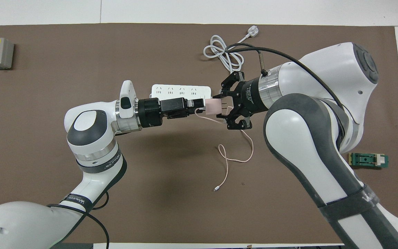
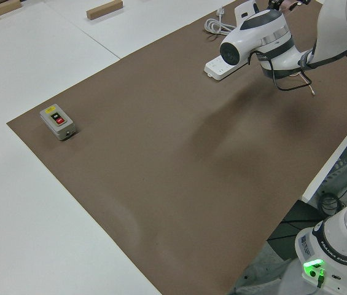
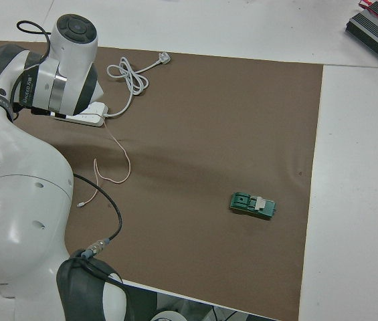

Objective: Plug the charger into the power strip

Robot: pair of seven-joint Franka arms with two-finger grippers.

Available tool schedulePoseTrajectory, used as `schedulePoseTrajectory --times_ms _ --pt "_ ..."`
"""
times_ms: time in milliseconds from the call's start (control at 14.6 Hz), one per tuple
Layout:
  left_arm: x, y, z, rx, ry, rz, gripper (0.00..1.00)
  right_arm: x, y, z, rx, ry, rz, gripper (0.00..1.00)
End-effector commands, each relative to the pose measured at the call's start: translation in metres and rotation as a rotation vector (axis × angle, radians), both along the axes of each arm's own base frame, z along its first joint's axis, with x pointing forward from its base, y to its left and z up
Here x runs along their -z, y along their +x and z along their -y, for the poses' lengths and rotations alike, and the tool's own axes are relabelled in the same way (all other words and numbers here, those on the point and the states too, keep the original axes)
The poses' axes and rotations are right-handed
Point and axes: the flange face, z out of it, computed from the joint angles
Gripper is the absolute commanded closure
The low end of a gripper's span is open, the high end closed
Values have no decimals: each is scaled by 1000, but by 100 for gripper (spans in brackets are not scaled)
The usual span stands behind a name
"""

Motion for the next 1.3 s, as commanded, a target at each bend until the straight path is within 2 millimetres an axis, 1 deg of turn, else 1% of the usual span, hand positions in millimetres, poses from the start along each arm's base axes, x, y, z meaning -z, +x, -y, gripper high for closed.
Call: schedulePoseTrajectory --times_ms 0,205,274,548,685,890,1096,1164,1233 --pt "-1 -2 4 -8 0 -4 0 -4 0 -1 35 6 -12 100" --pt "-2 -6 11 4 0 2 0 -4 -1 -2 39 14 -17 100" --pt "-3 -11 19 19 0 3 0 -3 -1 -1 39 13 -21 100" --pt "-4 -10 20 12 7 6 0 -3 -2 -1 41 14 -27 100" --pt "-4 -14 27 22 9 7 0 -3 -2 -1 44 14 -31 100" --pt "-5 -12 26 19 8 7 0 -4 -2 -1 53 14 -36 100" --pt "-12 -11 27 18 3 11 0 -3 -2 -1 56 14 -40 100" --pt "-15 -10 27 17 2 14 1 -3 -2 -1 58 13 -41 100" --pt "-16 -9 28 17 1 13 8 -3 -1 -2 58 14 -39 100"
